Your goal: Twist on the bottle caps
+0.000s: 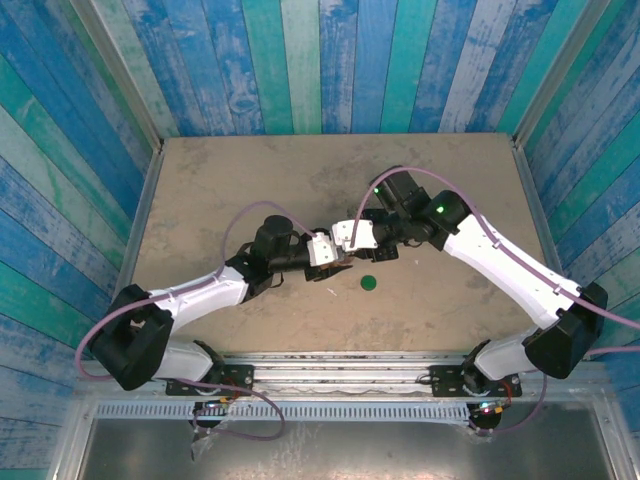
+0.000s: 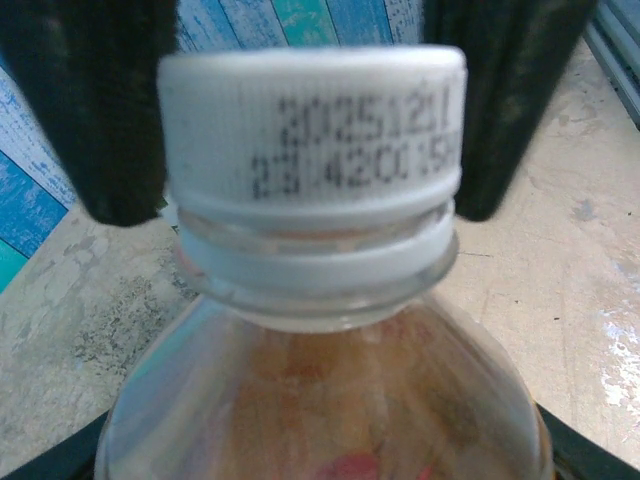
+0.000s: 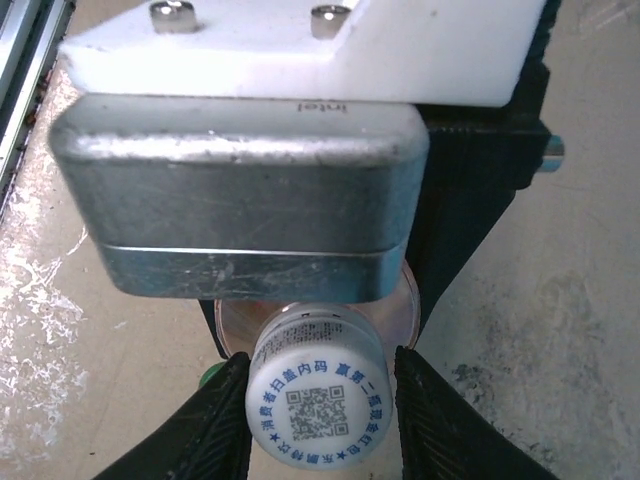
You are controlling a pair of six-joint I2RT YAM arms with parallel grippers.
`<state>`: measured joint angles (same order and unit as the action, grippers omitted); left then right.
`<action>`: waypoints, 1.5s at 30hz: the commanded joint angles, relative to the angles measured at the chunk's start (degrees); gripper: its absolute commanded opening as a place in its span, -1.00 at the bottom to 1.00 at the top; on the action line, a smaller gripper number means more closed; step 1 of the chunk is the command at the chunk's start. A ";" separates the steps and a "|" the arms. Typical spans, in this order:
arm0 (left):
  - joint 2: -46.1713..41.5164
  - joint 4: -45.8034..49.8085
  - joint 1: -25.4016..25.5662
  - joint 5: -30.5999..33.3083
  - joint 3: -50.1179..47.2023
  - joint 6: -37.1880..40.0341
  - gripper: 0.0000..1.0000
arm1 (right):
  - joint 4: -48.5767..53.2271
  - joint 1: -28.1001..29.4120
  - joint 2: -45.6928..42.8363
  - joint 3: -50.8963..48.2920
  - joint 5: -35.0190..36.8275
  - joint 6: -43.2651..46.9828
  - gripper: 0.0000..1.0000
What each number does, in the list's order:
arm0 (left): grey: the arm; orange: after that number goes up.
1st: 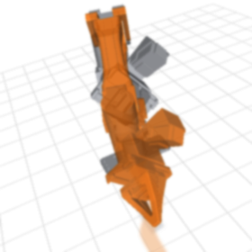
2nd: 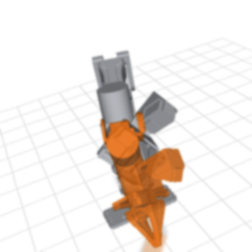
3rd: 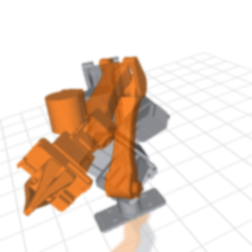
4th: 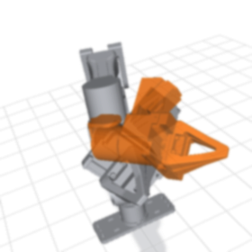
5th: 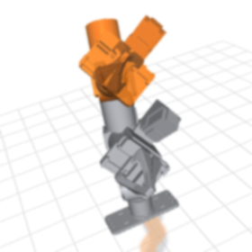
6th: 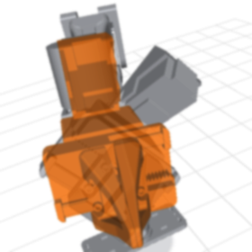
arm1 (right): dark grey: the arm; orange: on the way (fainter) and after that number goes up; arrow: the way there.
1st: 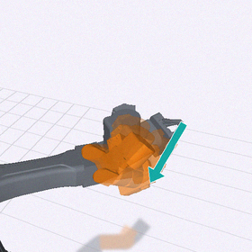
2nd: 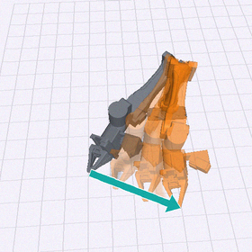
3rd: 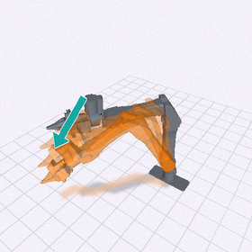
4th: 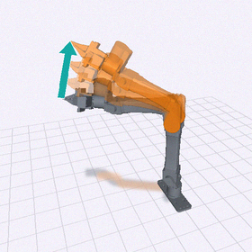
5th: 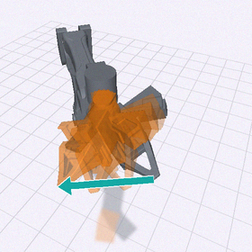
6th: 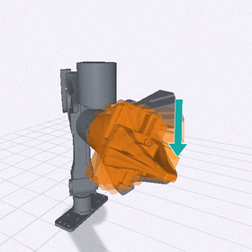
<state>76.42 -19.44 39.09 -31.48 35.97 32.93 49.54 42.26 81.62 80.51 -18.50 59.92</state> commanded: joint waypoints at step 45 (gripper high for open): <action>1.11 -7.19 0.02 8.62 2.76 -6.84 0.18 | -14.51 -7.55 -6.98 -4.32 1.13 -54.19 0.38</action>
<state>78.98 -25.65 39.29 -20.21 38.41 27.53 35.35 34.96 77.32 74.74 -17.58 -11.92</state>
